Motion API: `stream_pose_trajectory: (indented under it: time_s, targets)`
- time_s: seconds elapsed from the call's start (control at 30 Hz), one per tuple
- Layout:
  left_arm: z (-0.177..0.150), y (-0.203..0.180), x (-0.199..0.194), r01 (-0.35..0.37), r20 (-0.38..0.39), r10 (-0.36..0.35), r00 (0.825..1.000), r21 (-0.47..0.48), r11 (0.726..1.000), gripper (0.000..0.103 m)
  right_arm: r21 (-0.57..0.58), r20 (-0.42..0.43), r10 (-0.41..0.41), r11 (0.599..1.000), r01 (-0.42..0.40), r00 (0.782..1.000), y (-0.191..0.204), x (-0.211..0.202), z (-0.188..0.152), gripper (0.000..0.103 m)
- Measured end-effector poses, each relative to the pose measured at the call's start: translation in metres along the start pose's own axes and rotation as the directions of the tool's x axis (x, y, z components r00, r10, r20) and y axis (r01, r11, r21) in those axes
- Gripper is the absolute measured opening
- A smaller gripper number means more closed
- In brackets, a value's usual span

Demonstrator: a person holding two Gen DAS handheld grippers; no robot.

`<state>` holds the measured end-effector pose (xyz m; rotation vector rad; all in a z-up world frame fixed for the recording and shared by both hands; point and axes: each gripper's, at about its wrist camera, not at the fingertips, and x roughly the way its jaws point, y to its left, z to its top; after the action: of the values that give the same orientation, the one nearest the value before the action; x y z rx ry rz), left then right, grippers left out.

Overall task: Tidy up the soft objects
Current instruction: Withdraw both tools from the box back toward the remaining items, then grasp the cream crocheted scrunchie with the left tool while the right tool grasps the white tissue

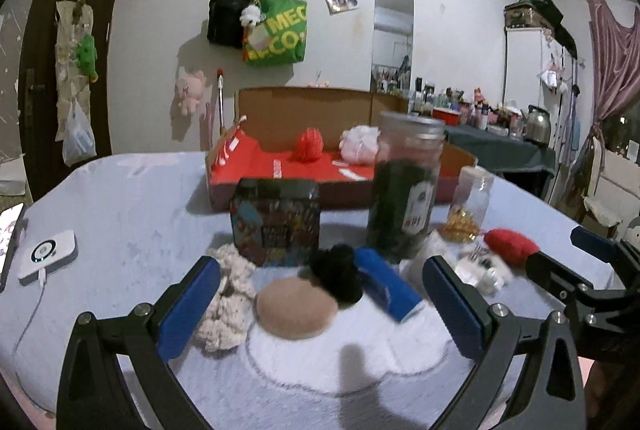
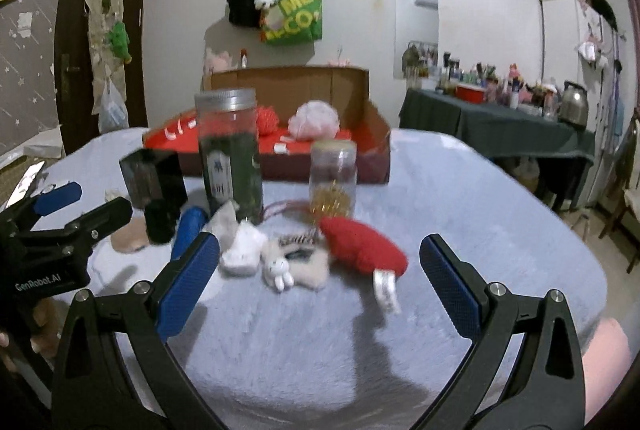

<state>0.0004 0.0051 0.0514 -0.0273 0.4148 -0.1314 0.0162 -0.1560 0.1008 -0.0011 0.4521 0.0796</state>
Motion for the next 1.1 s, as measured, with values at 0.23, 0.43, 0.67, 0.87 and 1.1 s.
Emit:
stream_pose_trajectory:
  time_s: [0.23, 0.43, 0.67, 0.87, 1.1]
  targets:
    - [-0.008, 0.009, 0.009, -0.016, -0.062, 0.017, 0.998, 0.010, 1.000, 0.103, 0.001, -0.039, 0.009, 1.000, -0.009, 0.999, 0.003, 0.012, -0.006, 0.102]
    - [-0.008, 0.018, 0.016, -0.014, -0.125, 0.016, 0.992, 0.010, 1.000, 0.103, 0.009, -0.065, 0.036, 0.999, -0.036, 0.997, 0.002, 0.020, -0.005, 0.102]
    - [-0.004, 0.034, 0.018, -0.006, -0.165, 0.006, 0.986, 0.001, 1.000, 0.103, 0.003, -0.108, 0.108, 0.994, -0.108, 0.988, 0.012, 0.035, 0.003, 0.102]
    - [0.008, 0.054, 0.018, -0.001, -0.190, -0.005, 0.982, -0.030, 1.000, 0.103, -0.003, -0.140, 0.168, 0.985, -0.170, 0.976, 0.025, 0.052, 0.014, 0.102]
    - [0.015, 0.078, 0.026, -0.017, -0.214, 0.016, 0.977, -0.003, 1.000, 0.102, 0.006, -0.199, 0.228, 0.973, -0.232, 0.953, 0.036, 0.072, 0.025, 0.100]
